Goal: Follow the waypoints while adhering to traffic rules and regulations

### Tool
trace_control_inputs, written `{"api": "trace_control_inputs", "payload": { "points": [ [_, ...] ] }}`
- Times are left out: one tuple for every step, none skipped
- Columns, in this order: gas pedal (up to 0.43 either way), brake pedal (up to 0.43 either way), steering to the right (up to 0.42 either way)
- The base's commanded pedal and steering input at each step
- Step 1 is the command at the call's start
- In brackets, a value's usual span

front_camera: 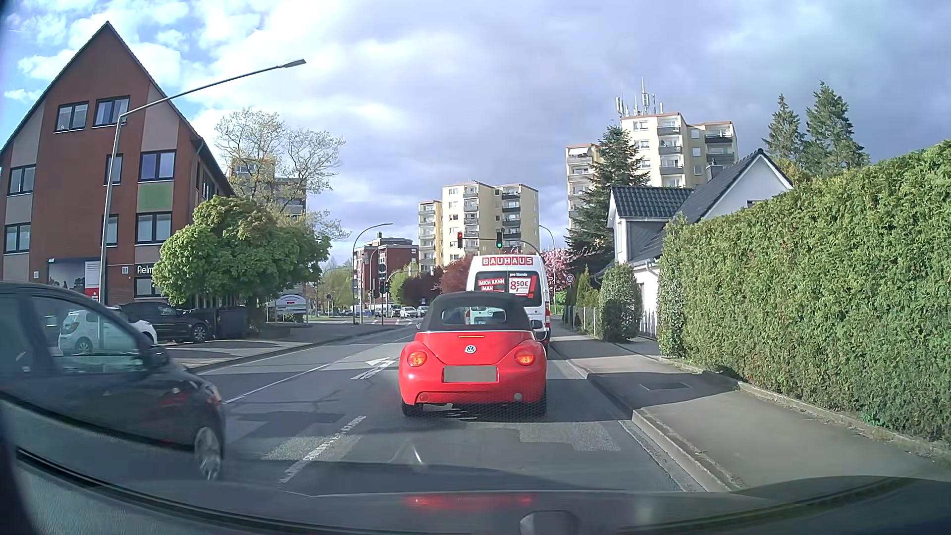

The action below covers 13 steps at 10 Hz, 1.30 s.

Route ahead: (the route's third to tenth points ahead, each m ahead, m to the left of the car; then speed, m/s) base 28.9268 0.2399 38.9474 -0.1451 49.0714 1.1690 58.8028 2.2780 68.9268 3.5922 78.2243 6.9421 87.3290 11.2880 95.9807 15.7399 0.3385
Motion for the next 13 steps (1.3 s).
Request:
{"api": "trace_control_inputs", "payload": {
  "points": [
    [0.000, 0.000, -0.015],
    [0.000, 0.000, -0.015],
    [0.000, 0.000, -0.015],
    [0.000, 0.000, -0.015],
    [0.000, 0.000, -0.015],
    [0.000, 0.000, -0.013],
    [0.000, 0.000, -0.012],
    [0.000, 0.006, -0.012],
    [0.000, 0.000, -0.011],
    [0.000, 0.000, -0.011],
    [0.000, 0.000, -0.011],
    [0.000, 0.000, -0.011],
    [0.000, 0.006, -0.011]
  ]
}}
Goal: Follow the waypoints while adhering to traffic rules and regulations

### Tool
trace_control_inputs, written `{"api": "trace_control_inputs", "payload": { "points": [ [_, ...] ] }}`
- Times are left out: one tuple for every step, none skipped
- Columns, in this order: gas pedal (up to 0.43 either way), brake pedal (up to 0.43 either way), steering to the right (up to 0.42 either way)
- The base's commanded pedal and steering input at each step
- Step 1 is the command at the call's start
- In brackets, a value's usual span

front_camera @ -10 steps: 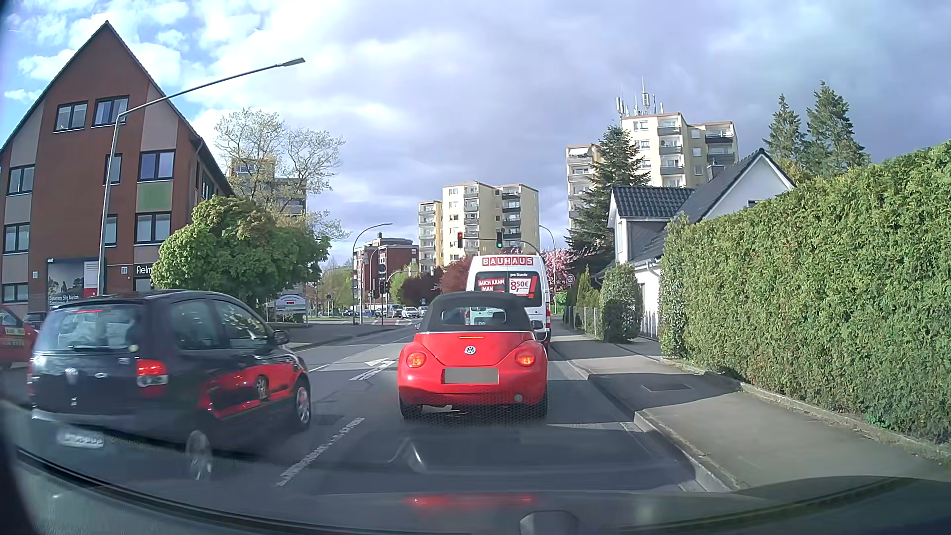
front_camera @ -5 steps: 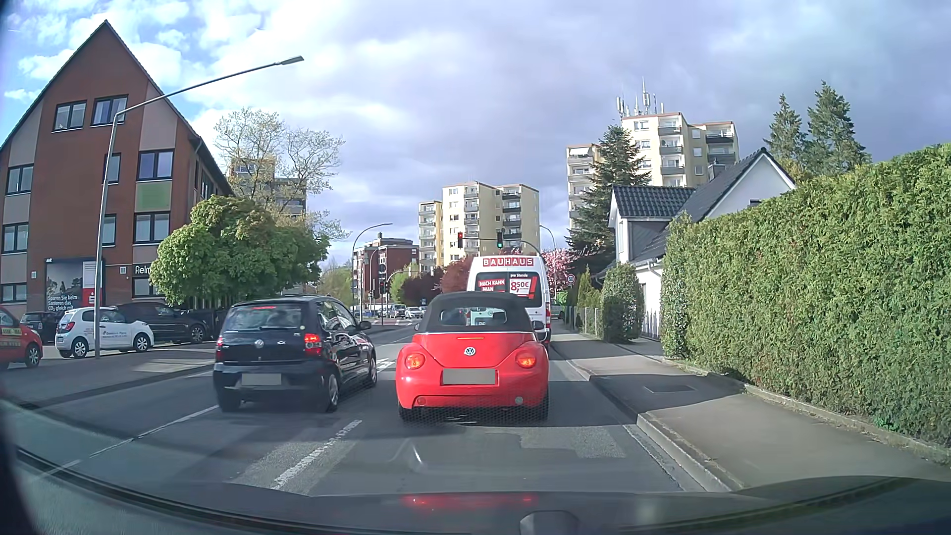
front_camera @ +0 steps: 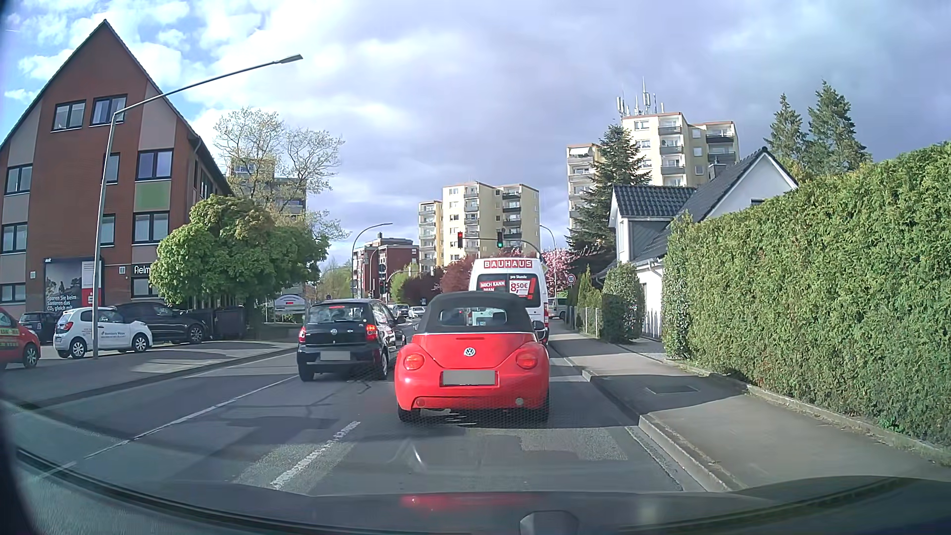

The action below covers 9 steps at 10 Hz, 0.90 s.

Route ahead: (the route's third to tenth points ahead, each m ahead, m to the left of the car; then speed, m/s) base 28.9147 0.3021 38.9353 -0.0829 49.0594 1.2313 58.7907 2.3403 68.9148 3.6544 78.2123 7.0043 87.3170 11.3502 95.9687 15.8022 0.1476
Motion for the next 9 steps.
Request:
{"api": "trace_control_inputs", "payload": {
  "points": [
    [0.000, 0.000, -0.011],
    [0.000, 0.006, -0.012],
    [0.000, 0.000, -0.012],
    [0.000, 0.000, -0.012],
    [0.000, 0.000, -0.012],
    [0.000, 0.000, -0.011],
    [0.000, 0.000, -0.009],
    [0.000, 0.000, -0.006],
    [0.000, 0.000, -0.006]
  ]
}}
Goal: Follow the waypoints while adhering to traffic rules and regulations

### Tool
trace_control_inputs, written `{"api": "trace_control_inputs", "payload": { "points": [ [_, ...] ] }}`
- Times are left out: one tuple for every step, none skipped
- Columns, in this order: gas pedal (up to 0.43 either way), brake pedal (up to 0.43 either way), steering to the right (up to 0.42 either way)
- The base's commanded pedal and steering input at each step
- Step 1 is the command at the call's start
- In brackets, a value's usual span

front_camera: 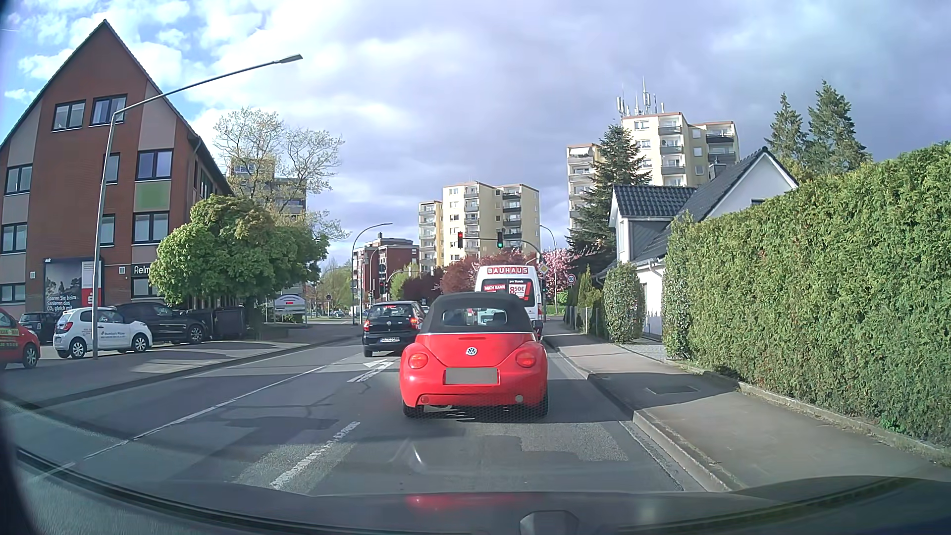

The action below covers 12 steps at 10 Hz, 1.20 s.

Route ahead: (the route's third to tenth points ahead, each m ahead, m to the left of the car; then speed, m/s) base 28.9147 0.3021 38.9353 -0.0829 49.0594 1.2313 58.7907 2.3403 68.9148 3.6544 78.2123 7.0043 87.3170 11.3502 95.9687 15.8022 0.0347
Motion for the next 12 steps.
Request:
{"api": "trace_control_inputs", "payload": {
  "points": [
    [0.000, 0.000, -0.006],
    [0.000, 0.000, -0.006],
    [0.000, 0.000, -0.007],
    [0.000, 0.006, -0.008],
    [0.000, 0.000, -0.008],
    [0.000, 0.000, -0.008],
    [0.000, 0.000, -0.008],
    [0.000, 0.000, -0.008],
    [0.000, 0.000, -0.008],
    [0.000, 0.000, -0.008],
    [0.000, 0.000, -0.008],
    [0.000, 0.000, -0.008]
  ]
}}
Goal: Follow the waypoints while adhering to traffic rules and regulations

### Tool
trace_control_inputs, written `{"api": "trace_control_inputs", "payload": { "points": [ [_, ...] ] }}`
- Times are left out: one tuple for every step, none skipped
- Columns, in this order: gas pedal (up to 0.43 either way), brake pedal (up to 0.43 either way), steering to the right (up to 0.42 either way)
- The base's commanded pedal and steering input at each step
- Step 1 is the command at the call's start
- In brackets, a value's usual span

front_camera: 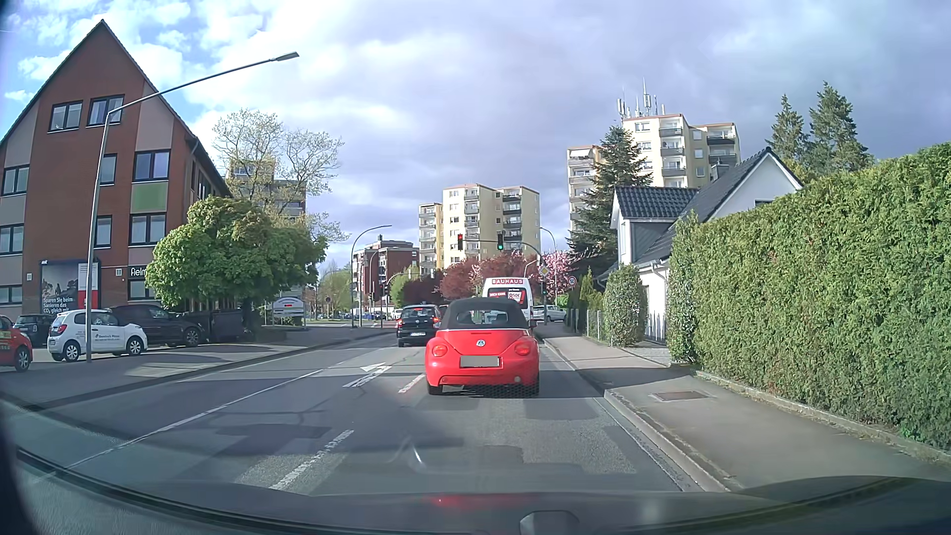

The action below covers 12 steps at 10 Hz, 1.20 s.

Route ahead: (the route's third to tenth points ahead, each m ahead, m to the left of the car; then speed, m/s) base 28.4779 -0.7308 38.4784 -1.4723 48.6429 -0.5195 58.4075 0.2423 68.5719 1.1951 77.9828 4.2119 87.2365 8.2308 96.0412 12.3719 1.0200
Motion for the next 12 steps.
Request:
{"api": "trace_control_inputs", "payload": {
  "points": [
    [0.000, 0.000, -0.008],
    [0.000, 0.000, -0.008],
    [0.000, 0.000, -0.008],
    [0.000, 0.000, -0.008],
    [0.000, 0.000, -0.008],
    [0.000, 0.000, -0.008],
    [0.000, 0.000, -0.008],
    [0.000, 0.000, -0.002],
    [0.000, 0.006, 0.001],
    [0.000, 0.000, 0.001],
    [0.000, 0.000, 0.000],
    [0.000, 0.000, 0.000]
  ]
}}
